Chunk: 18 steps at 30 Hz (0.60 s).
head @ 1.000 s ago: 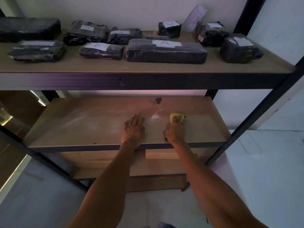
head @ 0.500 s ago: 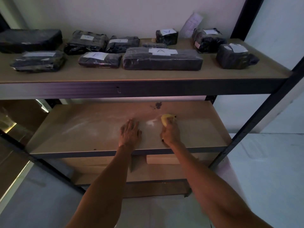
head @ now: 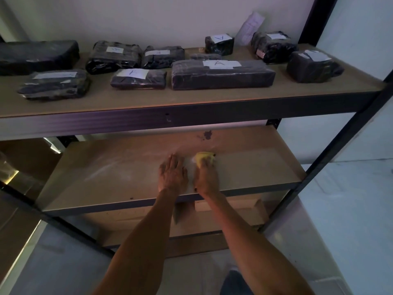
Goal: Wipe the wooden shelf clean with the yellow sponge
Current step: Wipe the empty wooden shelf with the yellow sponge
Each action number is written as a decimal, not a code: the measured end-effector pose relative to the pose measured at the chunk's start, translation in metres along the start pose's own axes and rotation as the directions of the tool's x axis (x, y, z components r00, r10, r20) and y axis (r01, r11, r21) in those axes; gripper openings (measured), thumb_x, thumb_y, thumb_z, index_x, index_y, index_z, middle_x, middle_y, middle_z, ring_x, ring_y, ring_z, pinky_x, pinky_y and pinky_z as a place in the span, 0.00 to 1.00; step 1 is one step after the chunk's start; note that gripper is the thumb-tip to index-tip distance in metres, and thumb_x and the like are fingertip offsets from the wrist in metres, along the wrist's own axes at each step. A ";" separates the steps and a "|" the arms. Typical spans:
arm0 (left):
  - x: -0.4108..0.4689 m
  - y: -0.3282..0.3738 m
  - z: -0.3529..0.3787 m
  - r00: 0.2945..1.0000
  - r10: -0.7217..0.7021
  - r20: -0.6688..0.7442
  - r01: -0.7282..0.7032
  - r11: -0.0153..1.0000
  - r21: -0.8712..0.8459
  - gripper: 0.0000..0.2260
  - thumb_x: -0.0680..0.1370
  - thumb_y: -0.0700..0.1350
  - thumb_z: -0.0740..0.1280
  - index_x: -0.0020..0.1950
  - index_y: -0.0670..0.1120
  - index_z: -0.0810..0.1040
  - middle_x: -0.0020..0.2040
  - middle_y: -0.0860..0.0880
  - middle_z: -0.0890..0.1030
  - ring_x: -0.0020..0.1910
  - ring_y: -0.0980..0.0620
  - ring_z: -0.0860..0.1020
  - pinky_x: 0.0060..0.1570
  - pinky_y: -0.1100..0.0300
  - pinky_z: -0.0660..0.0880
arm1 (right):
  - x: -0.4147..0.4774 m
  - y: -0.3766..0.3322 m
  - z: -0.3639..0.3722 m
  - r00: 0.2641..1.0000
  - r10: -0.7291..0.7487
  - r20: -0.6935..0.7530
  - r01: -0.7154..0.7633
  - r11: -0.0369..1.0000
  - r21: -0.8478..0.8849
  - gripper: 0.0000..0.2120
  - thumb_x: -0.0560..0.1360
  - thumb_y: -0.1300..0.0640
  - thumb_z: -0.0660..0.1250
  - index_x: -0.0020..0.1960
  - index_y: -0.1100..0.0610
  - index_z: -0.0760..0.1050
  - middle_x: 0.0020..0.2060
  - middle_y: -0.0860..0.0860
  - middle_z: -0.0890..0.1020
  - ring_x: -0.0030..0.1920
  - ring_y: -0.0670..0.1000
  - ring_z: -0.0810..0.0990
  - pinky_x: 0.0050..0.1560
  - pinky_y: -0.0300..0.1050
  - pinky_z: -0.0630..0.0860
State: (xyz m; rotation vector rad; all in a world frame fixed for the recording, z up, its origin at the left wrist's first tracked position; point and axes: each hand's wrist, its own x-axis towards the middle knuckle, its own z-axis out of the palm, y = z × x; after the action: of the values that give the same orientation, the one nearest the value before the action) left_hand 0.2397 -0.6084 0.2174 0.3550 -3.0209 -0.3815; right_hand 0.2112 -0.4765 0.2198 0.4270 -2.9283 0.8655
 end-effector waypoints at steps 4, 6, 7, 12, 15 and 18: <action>0.005 -0.006 -0.003 1.000 0.023 0.005 -0.023 1.000 -0.001 0.24 0.84 0.51 0.53 0.81 0.51 0.56 0.82 0.48 0.53 0.81 0.49 0.50 0.77 0.49 0.50 | 0.004 0.008 -0.016 0.995 -0.002 -0.103 0.009 0.998 0.067 0.22 0.76 0.60 0.63 0.69 0.64 0.67 0.66 0.63 0.71 0.66 0.64 0.69 0.67 0.55 0.68; 0.006 -0.009 -0.002 0.999 0.033 -0.005 -0.033 0.999 -0.001 0.24 0.84 0.51 0.53 0.81 0.52 0.57 0.82 0.49 0.54 0.81 0.49 0.51 0.77 0.49 0.51 | 0.006 0.035 -0.038 0.974 0.160 -0.164 -0.159 0.987 0.015 0.23 0.77 0.59 0.62 0.70 0.65 0.65 0.67 0.65 0.69 0.67 0.65 0.67 0.68 0.57 0.67; 0.006 -0.010 -0.002 0.999 0.032 -0.007 -0.032 0.999 -0.002 0.24 0.84 0.51 0.53 0.81 0.52 0.57 0.82 0.49 0.54 0.81 0.50 0.51 0.77 0.50 0.50 | 0.005 0.045 -0.045 0.960 0.226 -0.165 -0.232 0.973 -0.013 0.24 0.77 0.60 0.61 0.71 0.67 0.63 0.69 0.66 0.67 0.69 0.66 0.64 0.69 0.58 0.65; 0.006 -0.005 -0.003 1.000 0.019 -0.012 -0.019 1.000 -0.005 0.24 0.84 0.51 0.53 0.81 0.51 0.57 0.82 0.49 0.54 0.81 0.50 0.50 0.78 0.49 0.50 | -0.006 0.005 -0.017 0.994 0.104 -0.016 -0.105 0.991 -0.082 0.25 0.78 0.60 0.57 0.72 0.68 0.61 0.72 0.66 0.63 0.73 0.68 0.58 0.73 0.59 0.60; 0.002 -0.007 -0.005 1.000 0.016 0.002 -0.016 1.000 -0.003 0.24 0.84 0.51 0.51 0.81 0.50 0.56 0.82 0.49 0.53 0.81 0.50 0.49 0.78 0.49 0.49 | -0.001 -0.005 -0.004 0.999 -0.035 0.014 0.035 0.999 -0.017 0.23 0.76 0.59 0.59 0.70 0.65 0.65 0.68 0.64 0.69 0.69 0.66 0.66 0.69 0.58 0.65; -0.001 -0.009 -0.006 1.000 -0.006 0.002 0.006 1.000 0.001 0.25 0.84 0.51 0.51 0.82 0.51 0.55 0.82 0.50 0.53 0.81 0.50 0.50 0.78 0.49 0.49 | 0.011 0.027 -0.026 0.996 0.046 -0.070 -0.047 0.999 -0.012 0.22 0.76 0.61 0.62 0.69 0.64 0.67 0.66 0.62 0.71 0.65 0.62 0.69 0.67 0.56 0.68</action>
State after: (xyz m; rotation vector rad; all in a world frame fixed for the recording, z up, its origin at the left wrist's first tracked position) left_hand 0.2432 -0.6184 0.2208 0.3641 -3.0229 -0.3807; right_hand 0.1931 -0.4435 0.2295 0.3224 -2.8890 0.8479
